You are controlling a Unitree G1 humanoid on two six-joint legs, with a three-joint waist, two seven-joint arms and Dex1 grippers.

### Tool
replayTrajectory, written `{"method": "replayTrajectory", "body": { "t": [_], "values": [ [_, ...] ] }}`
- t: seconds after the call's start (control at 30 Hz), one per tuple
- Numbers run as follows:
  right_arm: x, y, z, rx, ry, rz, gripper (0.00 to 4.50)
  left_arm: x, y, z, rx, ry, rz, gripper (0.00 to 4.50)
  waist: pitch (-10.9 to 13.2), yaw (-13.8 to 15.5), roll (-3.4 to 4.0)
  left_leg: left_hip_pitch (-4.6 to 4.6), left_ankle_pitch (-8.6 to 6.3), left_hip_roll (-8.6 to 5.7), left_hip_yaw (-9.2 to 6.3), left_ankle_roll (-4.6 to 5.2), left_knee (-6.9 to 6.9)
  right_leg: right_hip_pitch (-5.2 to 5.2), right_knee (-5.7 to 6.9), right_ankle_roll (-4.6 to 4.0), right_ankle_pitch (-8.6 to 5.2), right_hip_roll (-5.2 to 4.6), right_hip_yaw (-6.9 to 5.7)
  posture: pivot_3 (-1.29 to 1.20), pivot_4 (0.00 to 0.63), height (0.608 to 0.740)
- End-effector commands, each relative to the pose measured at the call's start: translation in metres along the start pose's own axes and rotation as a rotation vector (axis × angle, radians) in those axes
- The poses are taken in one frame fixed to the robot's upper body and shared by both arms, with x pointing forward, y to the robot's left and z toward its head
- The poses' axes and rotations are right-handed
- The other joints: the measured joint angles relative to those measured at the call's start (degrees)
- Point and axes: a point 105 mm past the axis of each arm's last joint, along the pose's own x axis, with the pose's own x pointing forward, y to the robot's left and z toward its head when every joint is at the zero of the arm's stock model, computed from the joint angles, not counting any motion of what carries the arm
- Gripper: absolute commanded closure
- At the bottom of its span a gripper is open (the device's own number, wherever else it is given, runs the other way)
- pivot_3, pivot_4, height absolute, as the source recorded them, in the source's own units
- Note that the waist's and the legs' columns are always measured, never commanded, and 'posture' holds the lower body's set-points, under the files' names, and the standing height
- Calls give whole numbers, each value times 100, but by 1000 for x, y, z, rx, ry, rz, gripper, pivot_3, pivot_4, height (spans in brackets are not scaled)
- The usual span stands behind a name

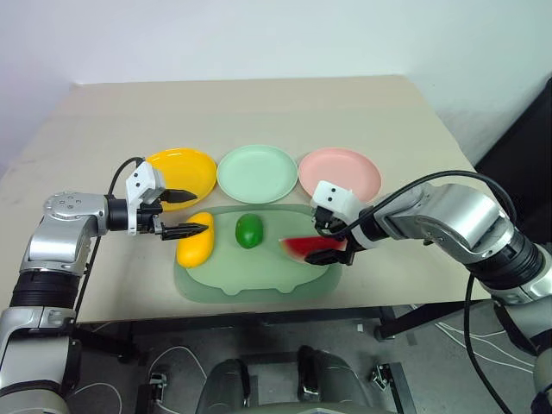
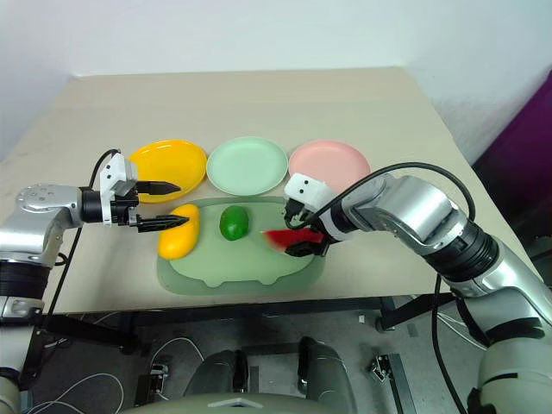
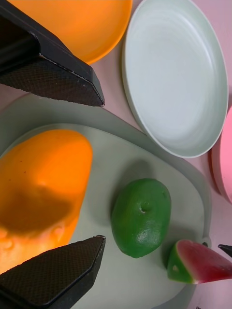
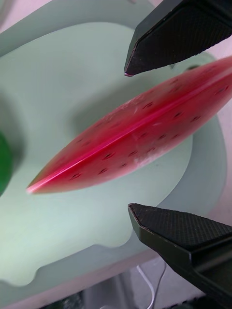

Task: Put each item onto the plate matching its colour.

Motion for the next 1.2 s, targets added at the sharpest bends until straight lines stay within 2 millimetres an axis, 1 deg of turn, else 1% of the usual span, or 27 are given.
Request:
{"method": "replayTrajectory", "body": {
  "t": [0.03, 0.3, 0.43, 0.57, 0.73, 0.93, 1.1, 1.2],
  "values": [
    [-2, -5, 3, -87, -2, -40, 20, -6, 1, 13, 36, -34, 15, 0, 0, 0, 0, 0, 0, 0, 1, 0, 0, 1, 0, 0, 0, 0, 0, 0, 150, 740],
    [9, 0, -2, -117, 11, -14, 20, -7, -2, 14, 34, -32, 18, 0, -1, 6, -1, 4, 0, -1, 4, -1, 0, 2, 4, 0, 0, 4, -1, 0, 150, 740],
    [11, 1, -3, -110, 13, -3, 20, -8, -2, 14, 36, -31, 20, 0, -1, 7, -1, 6, 0, -1, 4, -1, 0, 3, 7, 0, 0, 4, -1, 0, 150, 740],
    [16, -3, -11, -101, 39, -11, 20, -9, -2, 16, 38, -31, 23, 0, -1, 5, -1, 11, 0, -2, 5, -1, 3, 7, 7, 0, 0, 4, -2, 0, 150, 740],
    [22, -2, -16, -90, 56, -5, 20, -9, -3, 16, 36, -33, 25, 0, -1, 2, -1, 20, -1, -1, 6, -1, 3, 7, 7, 0, 0, 3, -1, 0, 150, 740],
    [31, -10, -23, -88, 82, -17, 20, -9, -5, 17, 34, -35, 27, 0, -3, 0, -4, 25, -1, -3, 8, -1, 2, 12, 11, 0, 0, 4, -1, 0, 150, 740],
    [35, -19, -20, -86, 76, -33, 20, -10, -6, 17, 31, -36, 30, 0, -5, -6, -8, 32, -1, -1, 8, -2, 5, 17, 14, 0, 0, 7, -3, 0, 150, 740],
    [35, -18, -18, -80, 71, -20, 20, -11, -6, 17, 30, -34, 35, 0, -5, -7, -8, 34, -1, -1, 5, -2, 9, 27, 14, 0, 0, 6, -5, 0, 150, 740]
  ]
}}
